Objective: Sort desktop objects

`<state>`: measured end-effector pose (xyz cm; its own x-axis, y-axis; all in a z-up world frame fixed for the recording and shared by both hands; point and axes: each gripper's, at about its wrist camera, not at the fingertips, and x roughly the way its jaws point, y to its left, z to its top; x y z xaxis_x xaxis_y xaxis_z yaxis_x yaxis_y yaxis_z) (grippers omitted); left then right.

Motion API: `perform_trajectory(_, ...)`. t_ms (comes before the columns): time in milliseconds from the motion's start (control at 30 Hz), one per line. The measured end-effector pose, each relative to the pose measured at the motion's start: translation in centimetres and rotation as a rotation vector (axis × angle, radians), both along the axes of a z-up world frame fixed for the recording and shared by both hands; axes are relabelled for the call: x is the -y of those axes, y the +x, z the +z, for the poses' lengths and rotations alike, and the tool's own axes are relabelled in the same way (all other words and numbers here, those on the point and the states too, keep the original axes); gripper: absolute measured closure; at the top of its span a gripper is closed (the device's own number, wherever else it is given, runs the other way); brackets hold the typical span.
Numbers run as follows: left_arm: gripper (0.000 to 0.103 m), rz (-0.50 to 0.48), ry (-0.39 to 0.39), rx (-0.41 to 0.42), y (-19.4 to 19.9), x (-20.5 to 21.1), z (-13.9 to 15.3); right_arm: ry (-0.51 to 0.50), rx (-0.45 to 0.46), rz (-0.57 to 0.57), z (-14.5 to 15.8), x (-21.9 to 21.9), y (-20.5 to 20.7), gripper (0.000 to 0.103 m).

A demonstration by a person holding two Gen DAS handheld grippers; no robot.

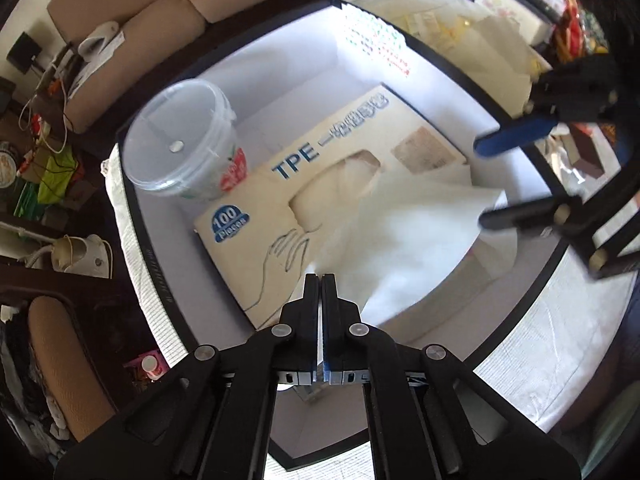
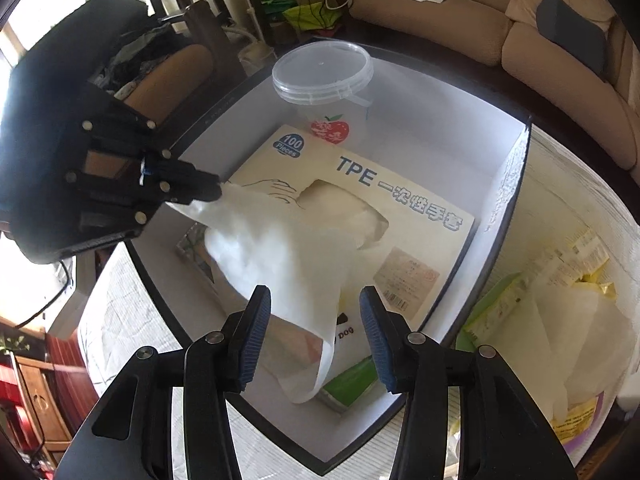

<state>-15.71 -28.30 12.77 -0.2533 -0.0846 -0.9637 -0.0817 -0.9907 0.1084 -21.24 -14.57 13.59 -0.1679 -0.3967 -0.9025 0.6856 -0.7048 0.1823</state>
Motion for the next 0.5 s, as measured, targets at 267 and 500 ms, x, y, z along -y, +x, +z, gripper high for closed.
perform_trajectory(267, 0.098, 0.019, -0.032, 0.144, 0.2, 1.8, -2.2, -0.022, 0.157, 0.109, -2.1, 3.4, 1.5, 0.055)
perform_trajectory(500, 0.076, 0.109, 0.073, -0.003, 0.6, 2.8, -0.1, 0.058, -0.052, -0.01, -0.3, 2.3, -1.7, 0.051)
